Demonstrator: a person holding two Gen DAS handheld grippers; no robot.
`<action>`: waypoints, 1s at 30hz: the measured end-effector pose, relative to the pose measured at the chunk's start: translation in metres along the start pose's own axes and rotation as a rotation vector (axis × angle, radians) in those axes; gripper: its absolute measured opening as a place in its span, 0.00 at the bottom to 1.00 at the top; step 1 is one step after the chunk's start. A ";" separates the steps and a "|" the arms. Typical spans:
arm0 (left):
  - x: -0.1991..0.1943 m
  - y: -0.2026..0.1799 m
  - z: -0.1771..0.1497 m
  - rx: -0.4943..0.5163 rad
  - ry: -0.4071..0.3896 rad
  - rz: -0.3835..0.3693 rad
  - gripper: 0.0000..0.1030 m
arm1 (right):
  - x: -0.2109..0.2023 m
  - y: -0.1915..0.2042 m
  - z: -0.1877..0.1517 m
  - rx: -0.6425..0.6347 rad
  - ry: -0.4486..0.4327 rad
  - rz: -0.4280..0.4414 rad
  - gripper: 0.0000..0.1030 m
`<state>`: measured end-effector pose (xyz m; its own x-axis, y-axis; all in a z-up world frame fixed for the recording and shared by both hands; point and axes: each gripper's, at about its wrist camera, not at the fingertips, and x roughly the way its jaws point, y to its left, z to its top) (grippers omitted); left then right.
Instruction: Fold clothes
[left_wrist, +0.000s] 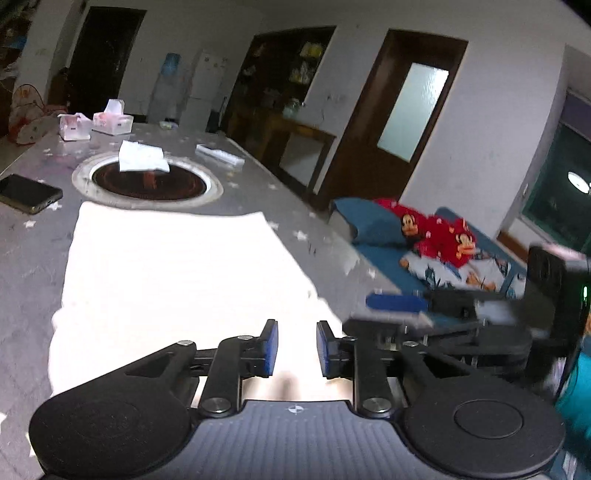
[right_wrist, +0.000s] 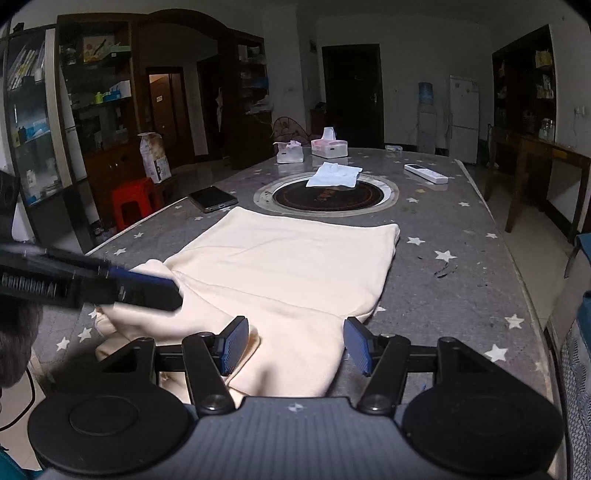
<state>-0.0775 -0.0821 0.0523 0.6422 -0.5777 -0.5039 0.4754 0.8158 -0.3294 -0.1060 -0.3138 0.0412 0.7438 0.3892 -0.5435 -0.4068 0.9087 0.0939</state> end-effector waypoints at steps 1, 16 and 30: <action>-0.003 0.003 -0.003 0.008 0.000 0.015 0.24 | 0.002 0.000 0.001 0.000 0.004 0.006 0.55; -0.028 0.074 -0.011 -0.080 0.015 0.229 0.24 | 0.060 0.019 -0.002 0.023 0.159 0.117 0.29; -0.010 0.090 0.002 -0.063 0.015 0.242 0.29 | 0.036 0.042 0.032 -0.176 0.039 0.008 0.05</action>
<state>-0.0399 -0.0029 0.0293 0.7235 -0.3648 -0.5860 0.2697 0.9309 -0.2465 -0.0795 -0.2574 0.0524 0.7205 0.3873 -0.5752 -0.5017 0.8638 -0.0469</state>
